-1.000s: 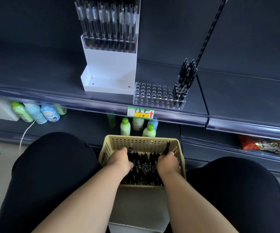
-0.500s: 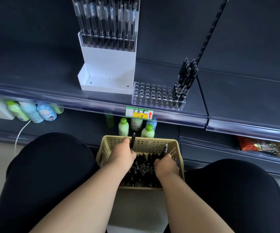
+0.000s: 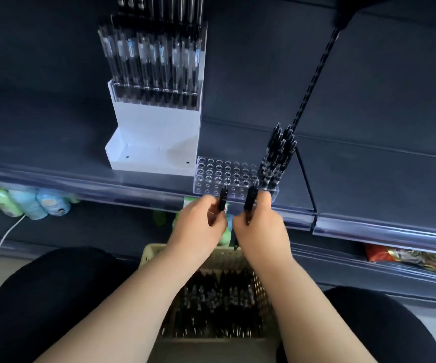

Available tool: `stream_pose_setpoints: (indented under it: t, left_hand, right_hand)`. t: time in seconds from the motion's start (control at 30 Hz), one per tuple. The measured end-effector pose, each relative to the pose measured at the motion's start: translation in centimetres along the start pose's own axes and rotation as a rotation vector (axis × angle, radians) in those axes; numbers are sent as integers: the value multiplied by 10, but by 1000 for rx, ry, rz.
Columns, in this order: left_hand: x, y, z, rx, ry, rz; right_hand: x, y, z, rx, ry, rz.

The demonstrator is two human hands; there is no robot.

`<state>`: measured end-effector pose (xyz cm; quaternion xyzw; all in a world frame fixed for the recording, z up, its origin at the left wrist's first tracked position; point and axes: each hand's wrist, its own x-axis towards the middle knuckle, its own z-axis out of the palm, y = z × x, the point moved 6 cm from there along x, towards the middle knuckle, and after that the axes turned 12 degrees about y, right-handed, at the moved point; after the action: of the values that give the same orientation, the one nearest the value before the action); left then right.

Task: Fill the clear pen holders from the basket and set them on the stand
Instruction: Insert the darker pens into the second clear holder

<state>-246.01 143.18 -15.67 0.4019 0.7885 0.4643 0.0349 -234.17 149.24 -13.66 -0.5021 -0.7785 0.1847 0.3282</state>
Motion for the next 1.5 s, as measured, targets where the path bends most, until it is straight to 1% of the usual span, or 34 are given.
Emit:
stream_pose_setpoints:
  t: [0.1, 0.23, 0.33, 0.43, 0.57, 0.63, 0.7, 0.87, 1.07, 1.27, 1.5]
  left_hand:
    - [23, 29, -16, -123, 52, 74]
    - [60, 66, -28, -247, 97, 170]
    - [87, 87, -30, -315, 125, 219]
    - [108, 96, -20, -375, 98, 243]
    - [122, 83, 3, -368, 84, 220]
    - [126, 74, 11, -372, 80, 159]
    - [129, 69, 16, -371, 77, 112]
    - [126, 72, 21, -388, 71, 94]
    - [124, 73, 17, -368, 48, 107]
    - [129, 64, 11, -378, 65, 50]
    - [129, 61, 7, -395, 77, 28]
  right_hand:
    - [32, -25, -49, 120, 149, -54]
    - [80, -42, -92, 329, 242, -59]
    - [115, -49, -106, 291, 309, -132]
    - [145, -46, -106, 281, 351, -152]
    - [166, -30, -87, 254, 296, -121]
    - [170, -24, -76, 205, 250, -120]
    - [173, -21, -70, 172, 240, -124]
    - [176, -22, -59, 96, 197, -187]
    - [174, -25, -58, 87, 158, -205]
    - [171, -29, -56, 9, 129, -218]
    - [167, -35, -53, -15, 105, -248]
